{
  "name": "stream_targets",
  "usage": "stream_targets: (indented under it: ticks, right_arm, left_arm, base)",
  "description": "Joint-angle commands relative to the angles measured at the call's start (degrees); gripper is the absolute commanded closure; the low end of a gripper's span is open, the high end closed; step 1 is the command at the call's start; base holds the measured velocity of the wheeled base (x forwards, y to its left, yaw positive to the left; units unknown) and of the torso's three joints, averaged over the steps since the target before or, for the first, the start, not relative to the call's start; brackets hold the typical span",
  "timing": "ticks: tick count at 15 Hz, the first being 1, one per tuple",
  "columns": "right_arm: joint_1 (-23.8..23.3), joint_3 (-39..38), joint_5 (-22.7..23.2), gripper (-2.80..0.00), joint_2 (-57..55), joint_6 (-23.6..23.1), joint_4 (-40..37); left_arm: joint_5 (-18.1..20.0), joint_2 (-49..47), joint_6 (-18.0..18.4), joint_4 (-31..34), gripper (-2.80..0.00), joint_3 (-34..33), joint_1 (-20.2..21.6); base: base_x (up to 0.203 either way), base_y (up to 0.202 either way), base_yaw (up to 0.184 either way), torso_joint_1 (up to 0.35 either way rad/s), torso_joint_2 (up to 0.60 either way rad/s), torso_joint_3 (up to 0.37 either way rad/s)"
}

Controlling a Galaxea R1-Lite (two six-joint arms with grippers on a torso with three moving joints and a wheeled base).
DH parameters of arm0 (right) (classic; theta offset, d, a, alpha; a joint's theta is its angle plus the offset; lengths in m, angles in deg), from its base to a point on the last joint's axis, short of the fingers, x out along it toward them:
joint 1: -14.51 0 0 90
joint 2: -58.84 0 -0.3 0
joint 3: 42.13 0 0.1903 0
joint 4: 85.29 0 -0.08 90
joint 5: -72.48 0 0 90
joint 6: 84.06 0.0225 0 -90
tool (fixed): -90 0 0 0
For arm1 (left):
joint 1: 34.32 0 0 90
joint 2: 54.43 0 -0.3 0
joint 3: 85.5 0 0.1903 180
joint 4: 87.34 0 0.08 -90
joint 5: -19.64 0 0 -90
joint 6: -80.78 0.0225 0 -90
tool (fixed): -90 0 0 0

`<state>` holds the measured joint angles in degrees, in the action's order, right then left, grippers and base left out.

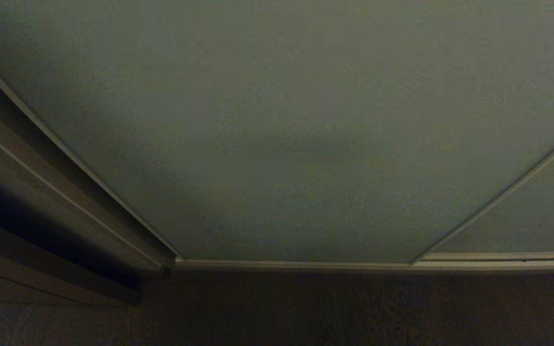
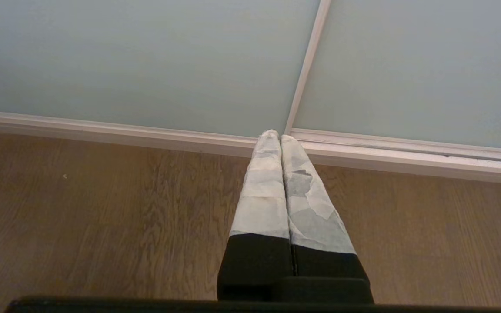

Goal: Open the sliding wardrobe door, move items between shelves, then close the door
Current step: Close the door, then open the door

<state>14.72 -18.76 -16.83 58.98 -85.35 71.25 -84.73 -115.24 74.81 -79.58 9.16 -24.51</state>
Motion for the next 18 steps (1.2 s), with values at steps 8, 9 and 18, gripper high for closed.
stream_targets:
  ticks: [8,9,18]
  right_arm:
    - [0.04,0.00,0.02,0.00,0.02,-0.03,0.01]
    - [-0.03,0.00,0.02,0.00,-0.05,-0.03,0.01]
    - [-0.01,0.00,0.04,0.00,0.03,-0.03,0.02]
  left_arm:
    - [1.71,-4.58,-0.38,2.78,0.00,6.67,1.44]
    - [1.71,-4.94,-0.19,2.70,0.00,7.18,1.44]
    - [3.12,-9.33,1.25,-0.31,0.00,9.92,1.53]
  base:
    - [0.000,0.000,0.000,0.000,0.00,0.000]
    - [0.000,0.000,0.000,0.000,0.00,0.000]
    - [0.000,0.000,0.000,0.000,0.00,0.000]
